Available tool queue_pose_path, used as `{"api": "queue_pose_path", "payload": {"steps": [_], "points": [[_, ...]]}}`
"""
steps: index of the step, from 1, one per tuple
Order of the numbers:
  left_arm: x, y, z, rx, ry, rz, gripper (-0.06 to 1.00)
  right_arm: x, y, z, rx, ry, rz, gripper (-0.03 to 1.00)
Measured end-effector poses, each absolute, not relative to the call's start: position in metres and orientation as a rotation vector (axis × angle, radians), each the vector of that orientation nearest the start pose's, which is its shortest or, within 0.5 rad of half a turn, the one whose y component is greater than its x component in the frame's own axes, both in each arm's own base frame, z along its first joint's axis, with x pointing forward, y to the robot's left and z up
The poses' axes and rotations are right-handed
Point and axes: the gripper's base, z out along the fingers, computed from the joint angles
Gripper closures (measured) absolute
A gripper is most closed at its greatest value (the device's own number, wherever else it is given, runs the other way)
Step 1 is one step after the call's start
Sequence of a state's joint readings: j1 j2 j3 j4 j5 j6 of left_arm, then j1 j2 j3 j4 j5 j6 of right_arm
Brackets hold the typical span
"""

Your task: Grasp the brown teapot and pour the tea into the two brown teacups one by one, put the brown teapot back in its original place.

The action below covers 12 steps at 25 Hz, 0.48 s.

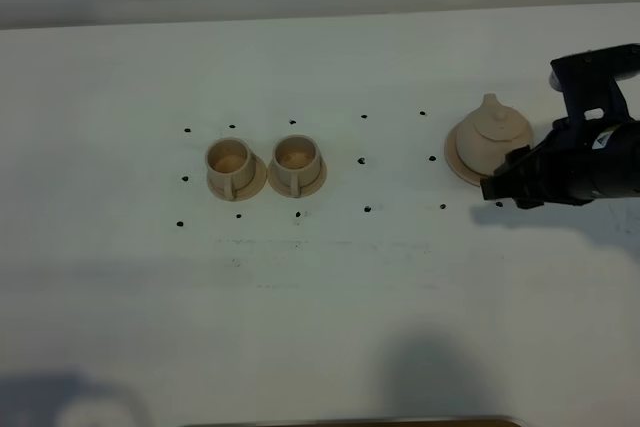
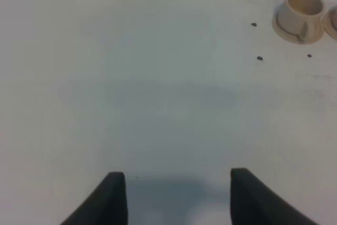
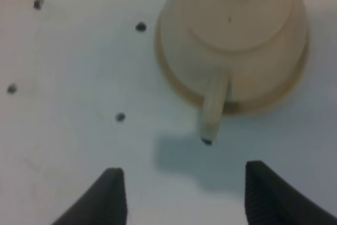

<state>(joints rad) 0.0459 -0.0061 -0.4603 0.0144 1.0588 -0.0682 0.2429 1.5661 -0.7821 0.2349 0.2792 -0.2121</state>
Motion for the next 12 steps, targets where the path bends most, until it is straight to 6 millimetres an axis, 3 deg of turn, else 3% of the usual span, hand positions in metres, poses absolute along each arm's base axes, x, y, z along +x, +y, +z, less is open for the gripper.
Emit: {"api": "queue_pose_path", "payload": {"steps": [12], "points": [[-0.0013, 0.0011, 0.2663, -0.118, 2.073, 0.004, 0.44, 0.2957, 0.0754, 0.19, -0.161, 2.491, 0.181, 0.49]]}}
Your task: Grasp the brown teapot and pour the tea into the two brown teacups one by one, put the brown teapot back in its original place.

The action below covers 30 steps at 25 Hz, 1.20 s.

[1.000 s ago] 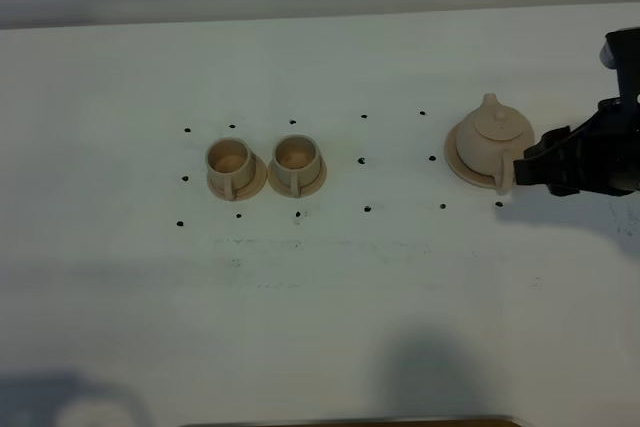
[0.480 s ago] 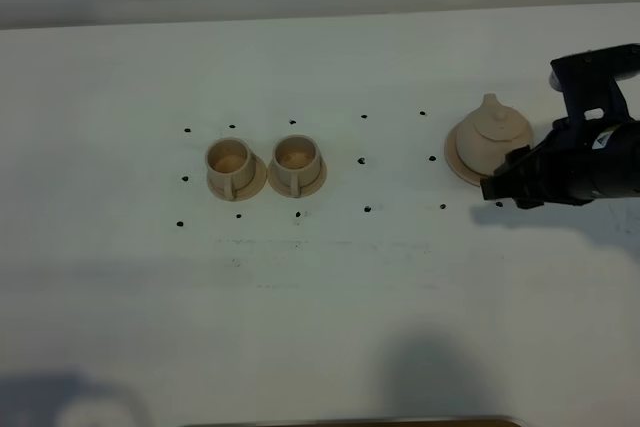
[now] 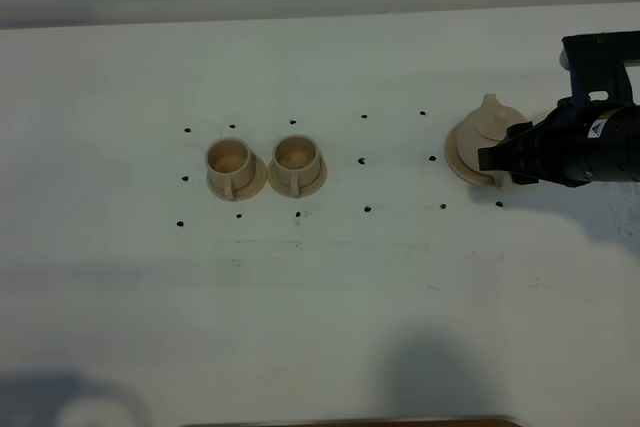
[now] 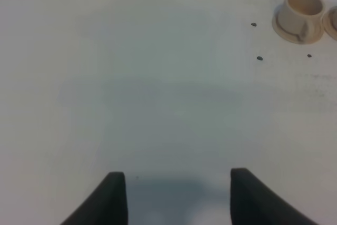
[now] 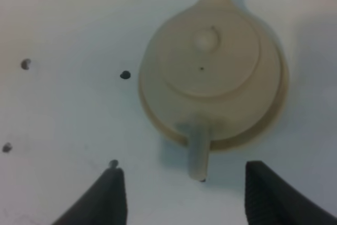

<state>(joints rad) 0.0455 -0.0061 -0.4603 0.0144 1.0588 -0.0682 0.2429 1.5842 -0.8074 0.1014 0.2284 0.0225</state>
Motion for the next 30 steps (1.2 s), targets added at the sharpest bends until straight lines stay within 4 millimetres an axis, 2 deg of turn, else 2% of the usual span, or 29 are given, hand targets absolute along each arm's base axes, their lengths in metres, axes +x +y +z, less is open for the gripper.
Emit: {"api": "queue_pose_path", "payload": {"steps": [9, 15, 23, 30], "points": [[-0.001, 0.001, 0.266, -0.118, 2.073, 0.004, 0.44, 0.301, 0.076, 0.166, -0.171, 2.569, 0.157, 0.51], [-0.001, 0.001, 0.266, -0.118, 2.073, 0.004, 0.44, 0.318, 0.08, 0.165, -0.177, 2.579, 0.145, 0.51], [-0.001, 0.001, 0.266, -0.118, 2.073, 0.004, 0.44, 0.322, 0.08, 0.153, -0.193, 2.622, 0.124, 0.51], [-0.001, 0.001, 0.266, -0.118, 2.073, 0.004, 0.44, 0.333, 0.083, 0.149, -0.205, 2.638, 0.111, 0.51]]}}
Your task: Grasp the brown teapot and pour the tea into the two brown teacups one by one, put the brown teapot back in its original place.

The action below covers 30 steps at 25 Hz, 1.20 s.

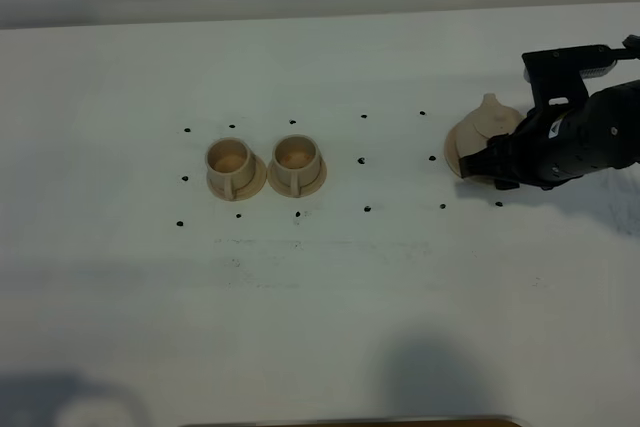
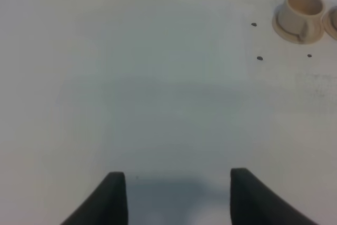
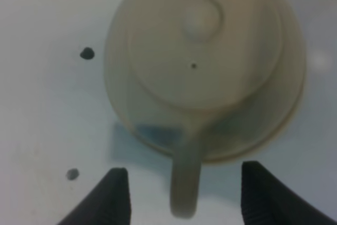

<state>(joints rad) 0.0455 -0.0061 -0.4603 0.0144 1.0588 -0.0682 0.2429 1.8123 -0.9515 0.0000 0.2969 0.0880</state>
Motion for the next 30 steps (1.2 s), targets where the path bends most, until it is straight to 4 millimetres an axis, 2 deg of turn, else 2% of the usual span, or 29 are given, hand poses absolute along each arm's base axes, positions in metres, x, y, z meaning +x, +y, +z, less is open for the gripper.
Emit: {"api": "queue_pose_path", "payload": {"steps": [8, 30], "points": [[-0.001, 0.001, 0.266, -0.118, 2.073, 0.004, 0.44, 0.34, 0.082, 0.14, -0.219, 2.667, 0.091, 0.52], [-0.001, 0.001, 0.266, -0.118, 2.073, 0.004, 0.44, 0.345, 0.072, 0.142, -0.219, 2.664, 0.058, 0.54]]}}
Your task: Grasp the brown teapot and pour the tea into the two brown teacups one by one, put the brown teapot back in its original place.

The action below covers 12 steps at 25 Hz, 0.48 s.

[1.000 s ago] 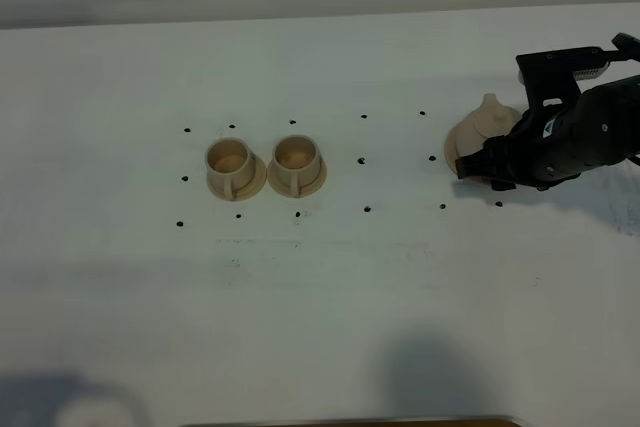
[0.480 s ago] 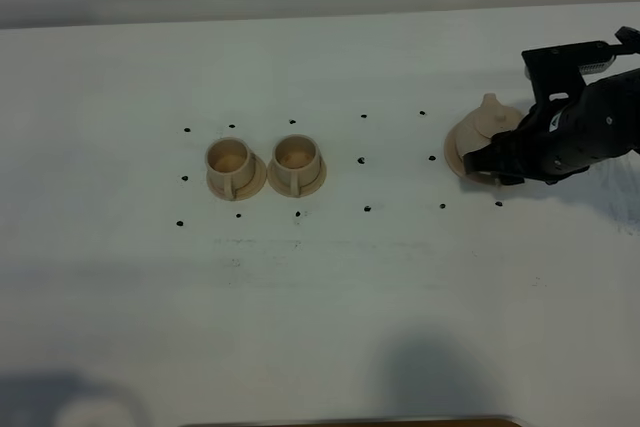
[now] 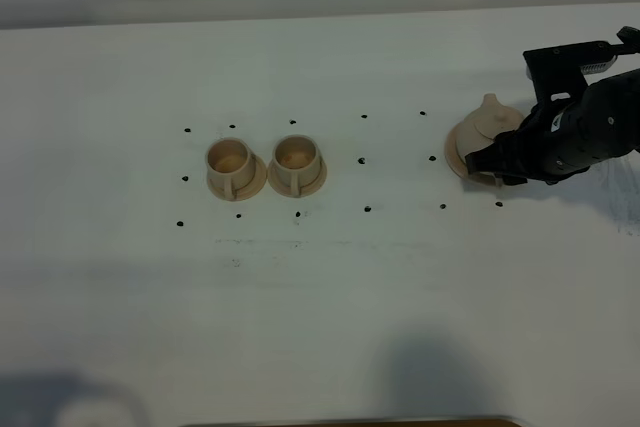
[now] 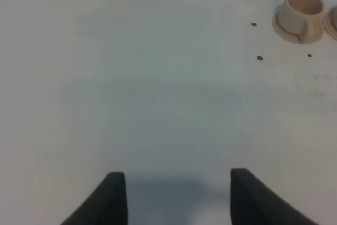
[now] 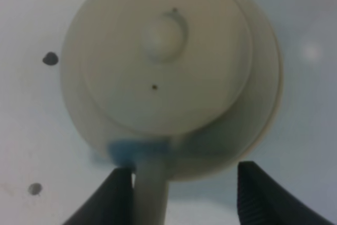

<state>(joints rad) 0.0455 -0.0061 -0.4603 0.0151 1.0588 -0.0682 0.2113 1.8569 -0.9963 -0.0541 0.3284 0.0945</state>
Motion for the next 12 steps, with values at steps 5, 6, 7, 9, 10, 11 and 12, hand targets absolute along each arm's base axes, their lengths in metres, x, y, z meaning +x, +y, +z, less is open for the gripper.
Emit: {"api": "queue_pose_path", "payload": {"steps": [5, 6, 7, 9, 10, 11, 12], "points": [[-0.001, 0.001, 0.266, -0.118, 2.073, 0.004, 0.44, 0.345, 0.072, 0.142, -0.219, 2.665, 0.058, 0.55], [-0.001, 0.001, 0.266, -0.118, 2.073, 0.004, 0.44, 0.345, 0.072, 0.142, -0.219, 2.666, 0.058, 0.55], [-0.001, 0.001, 0.266, -0.118, 2.073, 0.004, 0.44, 0.345, 0.072, 0.141, -0.219, 2.669, 0.057, 0.55], [-0.001, 0.001, 0.266, -0.118, 2.073, 0.004, 0.44, 0.345, 0.072, 0.138, -0.22, 2.676, 0.056, 0.55], [-0.001, 0.001, 0.266, -0.118, 2.073, 0.004, 0.44, 0.346, 0.072, 0.136, -0.22, 2.682, 0.055, 0.55], [-0.001, 0.001, 0.266, -0.118, 2.073, 0.004, 0.44, 0.346, 0.072, 0.134, -0.221, 2.688, 0.054, 0.55], [-0.001, 0.001, 0.266, -0.118, 2.073, 0.004, 0.44, 0.346, 0.073, 0.132, -0.221, 2.694, 0.053, 0.55]]}}
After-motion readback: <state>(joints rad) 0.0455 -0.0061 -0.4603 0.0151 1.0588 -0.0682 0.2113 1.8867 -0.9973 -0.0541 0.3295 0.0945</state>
